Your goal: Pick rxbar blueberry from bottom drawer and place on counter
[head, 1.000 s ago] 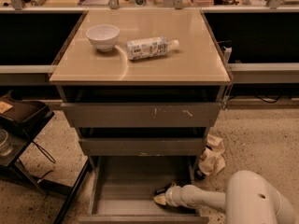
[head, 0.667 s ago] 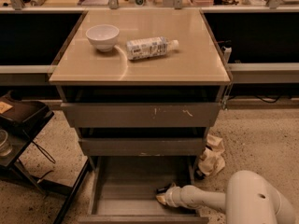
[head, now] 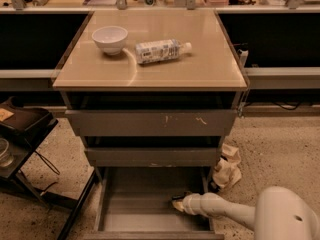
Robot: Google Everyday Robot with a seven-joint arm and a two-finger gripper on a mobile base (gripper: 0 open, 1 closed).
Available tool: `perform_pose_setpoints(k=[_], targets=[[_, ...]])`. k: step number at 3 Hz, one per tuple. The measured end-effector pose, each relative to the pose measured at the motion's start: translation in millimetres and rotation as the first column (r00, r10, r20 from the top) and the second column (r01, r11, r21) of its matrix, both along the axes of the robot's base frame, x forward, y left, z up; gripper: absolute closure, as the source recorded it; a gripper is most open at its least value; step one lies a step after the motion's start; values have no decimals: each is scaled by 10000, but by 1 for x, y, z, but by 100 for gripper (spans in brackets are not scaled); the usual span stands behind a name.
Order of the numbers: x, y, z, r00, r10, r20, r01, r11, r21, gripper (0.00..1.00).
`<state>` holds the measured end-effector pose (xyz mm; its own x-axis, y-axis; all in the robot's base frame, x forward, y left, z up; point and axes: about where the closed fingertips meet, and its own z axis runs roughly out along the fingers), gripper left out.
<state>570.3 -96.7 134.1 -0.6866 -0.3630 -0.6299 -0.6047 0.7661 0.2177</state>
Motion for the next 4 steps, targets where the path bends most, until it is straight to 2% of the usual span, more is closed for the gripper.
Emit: perform_pose_setpoints(k=[1, 2, 3, 4], targets=[[60, -67, 58, 9911, -1004, 874, 966, 9942, 471, 100], [96, -141, 112, 9759, -1865, 1132, 1773, 9803, 870, 100], [95, -141, 112, 9759, -1865, 1131, 1773, 9803, 869, 100], [76, -148, 118, 9747, -1956, 1078, 1900, 9799, 600, 100]])
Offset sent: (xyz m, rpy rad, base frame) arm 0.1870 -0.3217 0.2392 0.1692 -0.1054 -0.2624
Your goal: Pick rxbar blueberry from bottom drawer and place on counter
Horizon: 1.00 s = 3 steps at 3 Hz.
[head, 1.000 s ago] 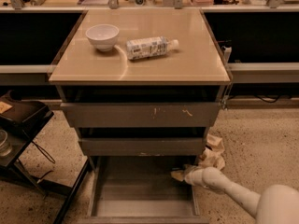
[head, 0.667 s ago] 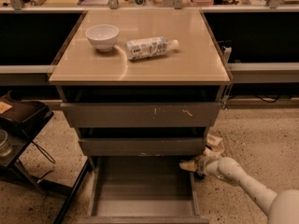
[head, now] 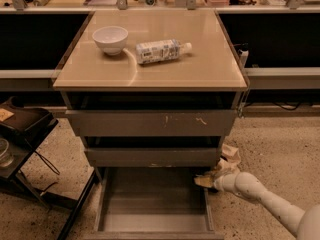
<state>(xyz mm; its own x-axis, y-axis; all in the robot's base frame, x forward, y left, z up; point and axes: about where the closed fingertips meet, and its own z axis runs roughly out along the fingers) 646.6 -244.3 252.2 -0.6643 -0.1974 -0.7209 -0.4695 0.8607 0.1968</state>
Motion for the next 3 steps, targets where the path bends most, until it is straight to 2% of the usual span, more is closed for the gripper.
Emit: perform_pose_setpoints(k=[1, 2, 3], targets=[[-5, -36, 43, 9939, -1097, -77, 1088, 9909, -796, 100], [-14, -79, 69, 9799, -1995, 27, 1981, 9714, -1312, 100], [-17, -74, 68, 9822, -1881, 10, 1865, 9733, -1337, 100]])
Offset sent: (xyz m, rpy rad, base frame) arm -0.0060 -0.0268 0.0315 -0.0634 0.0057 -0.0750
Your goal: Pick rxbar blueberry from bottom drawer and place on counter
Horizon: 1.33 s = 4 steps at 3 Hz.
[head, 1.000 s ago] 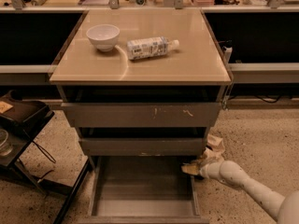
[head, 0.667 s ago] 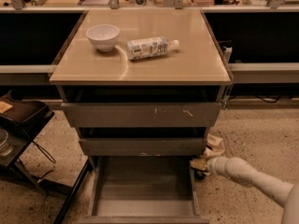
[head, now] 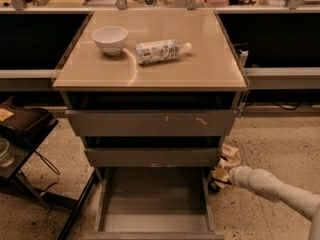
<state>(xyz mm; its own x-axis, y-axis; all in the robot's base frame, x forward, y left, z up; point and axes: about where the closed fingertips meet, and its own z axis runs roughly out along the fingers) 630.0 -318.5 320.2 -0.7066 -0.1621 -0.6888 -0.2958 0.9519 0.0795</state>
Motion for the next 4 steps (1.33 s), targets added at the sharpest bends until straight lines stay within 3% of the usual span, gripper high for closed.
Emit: perform_pose_setpoints(k=[1, 2, 3, 4], targets=[[-38, -9, -3, 9997, -61, -237, 57, 9999, -150, 100], [-96, -80, 56, 9933, -959, 652, 1033, 9870, -1234, 100], [-118, -67, 136, 9839, -502, 1718, 842, 9768, -1969, 100], [-115, -5, 211, 9752, -56, 2211, 453, 9835, -1749, 100]])
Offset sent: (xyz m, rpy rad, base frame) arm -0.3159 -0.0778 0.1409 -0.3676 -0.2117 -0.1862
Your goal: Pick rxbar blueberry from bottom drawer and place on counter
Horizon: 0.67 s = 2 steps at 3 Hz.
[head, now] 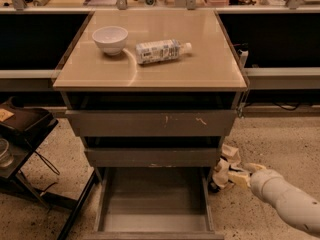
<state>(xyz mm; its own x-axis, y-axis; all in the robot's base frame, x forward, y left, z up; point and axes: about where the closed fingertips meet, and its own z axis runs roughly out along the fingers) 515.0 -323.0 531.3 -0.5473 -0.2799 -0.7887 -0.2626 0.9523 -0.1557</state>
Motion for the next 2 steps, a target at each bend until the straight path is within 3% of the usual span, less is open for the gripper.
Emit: perform_pose_setpoints(k=[2], targets=[[15, 82, 84, 9992, 272, 292, -272, 9996, -6, 100]])
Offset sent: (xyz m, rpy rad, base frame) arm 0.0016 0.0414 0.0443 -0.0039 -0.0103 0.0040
